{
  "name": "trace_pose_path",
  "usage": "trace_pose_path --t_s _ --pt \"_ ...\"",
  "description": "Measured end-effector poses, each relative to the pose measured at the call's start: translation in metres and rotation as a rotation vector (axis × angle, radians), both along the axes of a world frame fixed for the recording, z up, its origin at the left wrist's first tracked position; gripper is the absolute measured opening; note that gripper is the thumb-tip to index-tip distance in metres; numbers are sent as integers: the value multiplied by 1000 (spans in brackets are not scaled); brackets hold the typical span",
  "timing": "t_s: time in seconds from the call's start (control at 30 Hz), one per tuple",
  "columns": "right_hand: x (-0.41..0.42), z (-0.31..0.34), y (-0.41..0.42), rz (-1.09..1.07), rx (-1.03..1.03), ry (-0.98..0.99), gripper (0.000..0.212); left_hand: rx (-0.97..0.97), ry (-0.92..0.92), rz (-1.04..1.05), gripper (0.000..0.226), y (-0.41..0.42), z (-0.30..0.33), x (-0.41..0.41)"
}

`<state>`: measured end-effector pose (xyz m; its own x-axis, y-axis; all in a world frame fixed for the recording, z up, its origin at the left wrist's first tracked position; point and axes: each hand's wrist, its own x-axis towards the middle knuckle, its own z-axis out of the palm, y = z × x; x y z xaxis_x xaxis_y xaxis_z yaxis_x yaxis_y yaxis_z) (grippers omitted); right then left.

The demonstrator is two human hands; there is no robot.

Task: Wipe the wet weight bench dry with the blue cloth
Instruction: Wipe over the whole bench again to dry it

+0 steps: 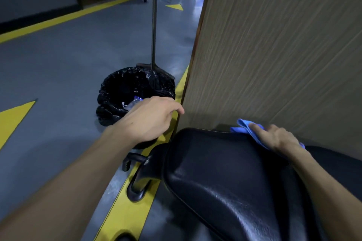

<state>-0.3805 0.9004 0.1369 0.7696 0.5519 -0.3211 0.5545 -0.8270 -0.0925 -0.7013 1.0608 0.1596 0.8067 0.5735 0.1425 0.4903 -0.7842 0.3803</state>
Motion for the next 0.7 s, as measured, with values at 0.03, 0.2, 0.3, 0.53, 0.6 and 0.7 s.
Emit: trace_pose_path --t_s 0.03,0.2,0.3,0.53,0.6,0.7 --pt "-9 0 11 45 -31 -37 87 1 0 4 42 -1 1 -1" --pt "-102 -15 89 419 -48 29 76 -2 -16 58 41 -8 4 -5" --pt "-138 -15 108 570 -12 87 73 1 -24 118 42 -9 5 -8" --pt "-137 -31 52 1003 408 30 40 -24 -34 205 46 -13 2 -17" --pt "-140 -36 39 1075 461 9 60 -28 -58 219 45 -12 -3 -21" --pt "-136 -35 45 1054 435 63 67 -17 -89 243 44 -12 -12 -27"
